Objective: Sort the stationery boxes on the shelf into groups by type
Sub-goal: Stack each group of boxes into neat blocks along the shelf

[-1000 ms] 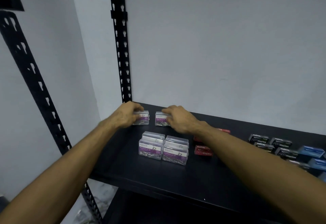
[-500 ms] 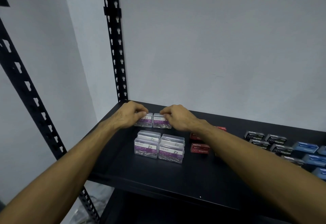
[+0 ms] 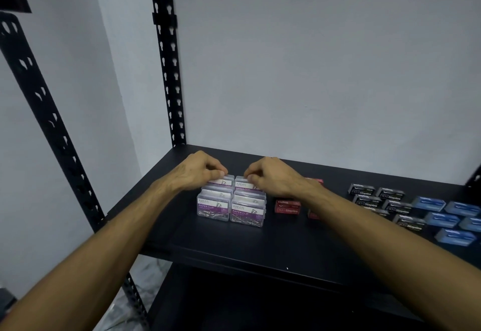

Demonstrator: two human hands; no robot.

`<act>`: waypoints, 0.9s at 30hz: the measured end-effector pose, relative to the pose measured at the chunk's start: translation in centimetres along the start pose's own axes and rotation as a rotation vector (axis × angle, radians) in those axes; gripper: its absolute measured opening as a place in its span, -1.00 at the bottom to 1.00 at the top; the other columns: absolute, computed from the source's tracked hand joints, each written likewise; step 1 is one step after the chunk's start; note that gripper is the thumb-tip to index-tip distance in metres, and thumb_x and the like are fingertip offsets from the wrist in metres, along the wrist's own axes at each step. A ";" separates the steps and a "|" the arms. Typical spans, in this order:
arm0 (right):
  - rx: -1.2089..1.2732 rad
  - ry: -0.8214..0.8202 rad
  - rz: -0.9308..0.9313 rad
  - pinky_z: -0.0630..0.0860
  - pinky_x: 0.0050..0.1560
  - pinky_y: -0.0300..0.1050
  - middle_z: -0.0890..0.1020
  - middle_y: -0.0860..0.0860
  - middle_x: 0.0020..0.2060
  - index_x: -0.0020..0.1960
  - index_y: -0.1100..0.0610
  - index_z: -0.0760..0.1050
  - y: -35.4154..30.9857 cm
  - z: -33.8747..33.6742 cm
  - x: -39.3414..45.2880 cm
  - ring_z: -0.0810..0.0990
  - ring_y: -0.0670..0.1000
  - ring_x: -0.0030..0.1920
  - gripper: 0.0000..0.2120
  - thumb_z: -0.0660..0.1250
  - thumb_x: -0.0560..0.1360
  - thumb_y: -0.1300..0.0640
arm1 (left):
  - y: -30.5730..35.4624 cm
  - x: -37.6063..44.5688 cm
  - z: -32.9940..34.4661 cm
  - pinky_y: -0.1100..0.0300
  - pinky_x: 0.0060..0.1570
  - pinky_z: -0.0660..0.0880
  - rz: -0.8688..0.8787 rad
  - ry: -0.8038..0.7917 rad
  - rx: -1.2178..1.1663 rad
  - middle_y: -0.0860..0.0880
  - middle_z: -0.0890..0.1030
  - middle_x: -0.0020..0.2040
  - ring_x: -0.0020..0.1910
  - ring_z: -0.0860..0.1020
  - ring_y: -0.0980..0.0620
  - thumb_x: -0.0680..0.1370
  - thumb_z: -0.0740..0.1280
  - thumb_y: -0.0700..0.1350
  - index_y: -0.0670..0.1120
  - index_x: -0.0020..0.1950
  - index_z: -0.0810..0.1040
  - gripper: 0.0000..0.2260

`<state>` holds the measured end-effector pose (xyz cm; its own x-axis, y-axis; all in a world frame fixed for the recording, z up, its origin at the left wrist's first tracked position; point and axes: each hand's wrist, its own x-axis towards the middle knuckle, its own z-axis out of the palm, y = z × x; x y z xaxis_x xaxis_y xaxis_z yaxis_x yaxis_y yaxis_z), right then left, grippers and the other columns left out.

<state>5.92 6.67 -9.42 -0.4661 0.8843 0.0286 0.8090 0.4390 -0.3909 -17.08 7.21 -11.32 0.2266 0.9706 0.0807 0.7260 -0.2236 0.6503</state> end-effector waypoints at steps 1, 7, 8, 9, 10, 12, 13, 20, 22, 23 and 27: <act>0.003 0.000 0.003 0.54 0.19 -0.06 0.68 -0.08 0.11 0.20 0.03 0.63 0.0 0.0 -0.2 0.61 -0.09 0.08 -0.75 0.25 0.60 0.12 | 0.2 -0.2 0.0 0.30 -0.01 0.50 0.002 -0.006 0.001 0.19 0.69 -0.03 -0.02 0.62 0.25 0.56 0.40 -0.07 0.04 0.08 0.71 -0.86; -0.006 -0.008 0.017 0.55 0.21 0.00 0.67 -0.08 0.15 0.20 0.02 0.62 -0.1 -0.1 -1.1 0.61 -0.08 0.12 -0.76 0.25 0.60 0.09 | 0.8 -0.9 0.1 0.30 0.01 0.48 0.022 -0.030 0.022 0.20 0.68 0.00 0.01 0.60 0.26 0.56 0.39 -0.07 0.04 0.08 0.71 -0.86; -0.008 -0.010 0.015 0.54 0.22 0.00 0.67 -0.08 0.16 0.21 0.02 0.62 -0.2 -0.1 -1.3 0.60 -0.07 0.13 -0.76 0.25 0.60 0.09 | 0.8 -0.9 0.1 0.29 0.02 0.48 0.022 -0.033 0.024 0.20 0.68 0.00 0.01 0.60 0.25 0.56 0.39 -0.07 0.04 0.07 0.71 -0.86; -0.008 -0.013 0.012 0.54 0.22 -0.01 0.66 -0.08 0.16 0.21 0.02 0.62 -0.3 0.0 -1.4 0.60 -0.07 0.13 -0.75 0.25 0.61 0.09 | 0.8 -1.0 0.1 0.27 0.03 0.49 0.021 -0.039 0.028 0.20 0.68 0.00 0.02 0.60 0.25 0.56 0.39 -0.07 0.05 0.07 0.71 -0.86; -0.009 -0.017 0.008 0.54 0.22 -0.01 0.67 -0.07 0.16 0.21 0.03 0.62 -0.4 0.0 -1.5 0.60 -0.07 0.12 -0.75 0.25 0.61 0.09 | 0.9 -1.1 0.1 0.25 0.05 0.51 0.019 -0.045 0.035 0.20 0.68 0.01 0.02 0.60 0.25 0.57 0.38 -0.07 0.05 0.08 0.70 -0.86; -0.006 -0.023 0.004 0.54 0.20 0.00 0.67 -0.07 0.14 0.21 0.01 0.62 -0.5 -0.1 -1.7 0.61 -0.07 0.10 -0.74 0.24 0.61 0.04 | 1.0 -1.3 0.0 0.18 0.14 0.52 0.020 -0.061 0.044 0.19 0.66 0.06 0.06 0.59 0.24 0.58 0.36 -0.03 0.05 0.14 0.68 -0.82; -0.003 -0.022 0.006 0.55 0.19 0.02 0.67 -0.07 0.13 0.22 -0.01 0.61 -0.6 -0.1 -1.9 0.61 -0.07 0.08 -0.73 0.23 0.61 -0.03 | 1.1 -1.4 -0.1 0.15 0.20 0.50 0.022 -0.071 0.038 0.17 0.65 0.12 0.12 0.58 0.22 0.58 0.36 0.01 0.05 0.20 0.65 -0.78; -0.172 -0.144 -0.030 0.38 0.37 0.09 0.35 -0.04 0.49 0.56 -0.01 0.21 -1.2 -0.3 -3.3 0.38 0.02 0.43 -0.06 0.35 0.33 -0.46 | 2.0 -3.3 -2.0 0.26 0.30 0.27 -0.007 -0.395 0.161 0.14 0.32 0.47 0.32 0.34 0.18 0.38 0.56 0.10 0.04 0.59 0.18 -0.12; -0.246 -0.164 -0.053 0.40 0.31 0.04 0.40 -0.02 0.44 0.56 0.01 0.19 -1.3 0.1 -3.3 0.40 0.03 0.38 -0.02 0.45 0.30 -0.38 | 1.9 -3.5 -1.9 0.28 0.29 0.27 -0.026 -0.425 0.243 0.12 0.31 0.45 0.31 0.33 0.17 0.35 0.59 0.04 0.05 0.59 0.13 -0.07; -0.273 -0.161 -0.064 0.41 0.29 0.03 0.43 -0.01 0.40 0.55 0.02 0.21 -1.3 0.3 -3.2 0.42 0.03 0.35 -0.03 0.48 0.30 -0.35 | 1.8 -3.6 -1.7 0.25 0.29 0.30 -0.033 -0.413 0.286 0.11 0.33 0.42 0.31 0.35 0.14 0.35 0.60 0.03 0.07 0.59 0.14 -0.06; -0.284 -0.130 -0.089 0.45 0.24 0.05 0.50 0.01 0.28 0.48 0.04 0.30 -1.1 0.9 -3.0 0.46 0.03 0.25 -0.13 0.51 0.30 -0.29 | 1.6 -3.4 -1.2 0.19 0.26 0.36 -0.004 -0.339 0.337 0.07 0.39 0.32 0.29 0.41 0.05 0.36 0.59 -0.04 0.07 0.56 0.20 -0.14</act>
<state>6.10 3.36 -9.89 -0.5662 0.8210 -0.0739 0.8223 0.5563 -0.1197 -17.43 3.68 -9.67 0.3815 0.9004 -0.2092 0.8849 -0.2903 0.3644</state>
